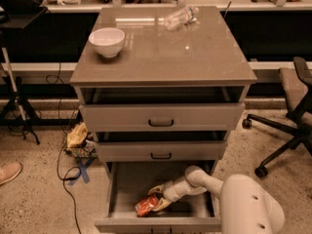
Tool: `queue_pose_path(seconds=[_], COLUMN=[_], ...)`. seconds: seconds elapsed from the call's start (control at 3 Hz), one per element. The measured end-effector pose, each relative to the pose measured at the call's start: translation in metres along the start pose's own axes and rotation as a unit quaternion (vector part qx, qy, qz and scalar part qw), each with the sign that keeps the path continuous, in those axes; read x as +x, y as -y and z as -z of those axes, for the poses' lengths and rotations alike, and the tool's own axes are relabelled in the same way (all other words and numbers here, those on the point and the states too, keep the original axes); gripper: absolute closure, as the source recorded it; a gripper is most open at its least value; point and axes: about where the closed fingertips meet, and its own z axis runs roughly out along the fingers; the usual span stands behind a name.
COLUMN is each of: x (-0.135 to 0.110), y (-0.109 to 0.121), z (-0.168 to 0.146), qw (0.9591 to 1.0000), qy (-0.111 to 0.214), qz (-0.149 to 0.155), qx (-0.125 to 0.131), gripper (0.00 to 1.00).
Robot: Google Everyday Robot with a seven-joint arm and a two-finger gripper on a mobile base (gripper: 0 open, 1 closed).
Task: Pick coke can from bottom drawer and place on counter
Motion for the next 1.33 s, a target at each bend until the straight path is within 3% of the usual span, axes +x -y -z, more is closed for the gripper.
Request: queue_pose_path(seconds=[0.33,1.0,1.33], x=[-0.033,-0.091,-0.088], y=[0.005,-0.024,-0.03], z=[0.057,0.201,0.217], qw=[0.9978,0.9828,0.9812], qy=[0.028,0.063,0.06], qz=[0.045,0.096,0.093], qx=[0.039,0.144,0.158], gripper=[1.0,1.0,1.0])
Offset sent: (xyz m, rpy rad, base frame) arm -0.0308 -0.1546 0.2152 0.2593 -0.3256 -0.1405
